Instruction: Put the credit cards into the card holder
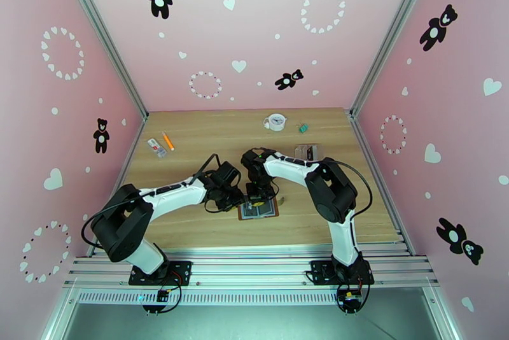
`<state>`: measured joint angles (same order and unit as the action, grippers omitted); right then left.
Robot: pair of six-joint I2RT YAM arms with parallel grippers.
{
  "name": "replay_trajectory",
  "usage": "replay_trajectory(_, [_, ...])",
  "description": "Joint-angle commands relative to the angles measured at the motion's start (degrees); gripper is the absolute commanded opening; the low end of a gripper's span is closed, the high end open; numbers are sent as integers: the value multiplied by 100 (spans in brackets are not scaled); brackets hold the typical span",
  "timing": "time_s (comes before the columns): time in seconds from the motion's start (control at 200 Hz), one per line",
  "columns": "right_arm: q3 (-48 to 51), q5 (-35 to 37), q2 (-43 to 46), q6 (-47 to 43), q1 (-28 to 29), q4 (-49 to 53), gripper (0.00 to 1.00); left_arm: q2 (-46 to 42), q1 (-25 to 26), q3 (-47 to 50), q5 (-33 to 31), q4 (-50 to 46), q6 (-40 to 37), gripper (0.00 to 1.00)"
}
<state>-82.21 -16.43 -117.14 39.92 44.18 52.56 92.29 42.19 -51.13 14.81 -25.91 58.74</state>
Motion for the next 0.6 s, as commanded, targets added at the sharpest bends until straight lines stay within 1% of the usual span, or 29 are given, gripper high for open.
replay_trajectory(0.0, [92, 47, -164, -10, 20, 0, 3, 165, 65, -134, 138, 67, -21, 30])
replay_trajectory(0.08, [101, 27, -145, -19, 12, 1, 3, 214, 78, -142, 152, 92, -21, 34])
replay_trajectory(0.205, [118, 11, -101, -28, -13, 0, 3, 332, 81, -223, 206, 104, -98, 35])
replay_trajectory(0.345, [168, -39, -68, -28, -55, -32, 3, 509, 79, -258, 240, 244, -144, 29])
replay_trajectory(0.596, [263, -88, -1, -33, -112, -70, 2, 670, 105, -265, 330, 411, -117, 28])
